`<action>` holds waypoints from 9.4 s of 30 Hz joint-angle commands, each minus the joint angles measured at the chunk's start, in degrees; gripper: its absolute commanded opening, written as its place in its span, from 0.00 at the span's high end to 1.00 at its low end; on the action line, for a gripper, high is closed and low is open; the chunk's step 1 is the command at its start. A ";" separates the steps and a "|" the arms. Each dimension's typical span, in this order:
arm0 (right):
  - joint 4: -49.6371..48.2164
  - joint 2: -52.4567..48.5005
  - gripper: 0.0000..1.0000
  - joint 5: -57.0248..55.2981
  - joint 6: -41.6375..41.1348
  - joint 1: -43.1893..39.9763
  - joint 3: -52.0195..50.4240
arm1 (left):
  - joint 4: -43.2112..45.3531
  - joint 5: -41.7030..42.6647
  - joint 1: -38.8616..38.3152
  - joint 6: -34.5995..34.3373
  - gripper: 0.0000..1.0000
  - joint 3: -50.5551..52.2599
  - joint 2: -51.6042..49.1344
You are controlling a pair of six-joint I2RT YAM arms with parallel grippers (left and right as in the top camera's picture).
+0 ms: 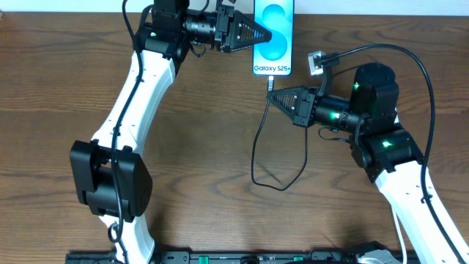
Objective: Plug charger to phone and switch on socket
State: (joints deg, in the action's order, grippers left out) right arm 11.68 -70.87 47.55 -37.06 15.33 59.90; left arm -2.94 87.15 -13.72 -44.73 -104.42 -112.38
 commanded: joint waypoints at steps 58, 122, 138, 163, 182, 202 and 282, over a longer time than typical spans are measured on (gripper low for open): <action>-3.23 -0.33 0.82 -2.43 -0.57 -0.76 2.10 | -2.34 2.86 -0.39 2.99 0.92 -0.81 1.68; 25.03 -0.52 0.01 -21.49 5.44 -0.66 1.97 | -29.16 -23.61 -5.03 29.07 0.93 18.93 -12.70; 25.03 -1.05 0.02 -21.49 5.42 -0.66 1.95 | -28.98 -31.34 -5.03 31.36 0.93 18.93 -13.33; 26.36 -1.16 0.02 -21.53 5.46 -0.66 1.92 | -30.29 -35.47 -5.33 30.97 0.76 18.93 -18.34; 35.30 -1.16 0.01 -34.29 5.49 -0.66 1.92 | -35.21 -52.06 -5.33 30.95 0.11 18.93 -18.34; 41.81 -1.16 0.01 -47.08 5.64 -0.68 1.90 | -44.22 -70.71 -2.12 30.88 0.09 16.26 -11.50; 38.21 -54.95 0.01 -47.21 -0.44 -39.89 36.28 | -43.10 -93.70 -1.88 23.63 0.09 16.39 12.41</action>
State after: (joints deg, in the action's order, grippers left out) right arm 49.98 -124.90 1.48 -36.77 -24.73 95.94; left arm -46.04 -5.13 -15.64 -20.80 -87.99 -99.59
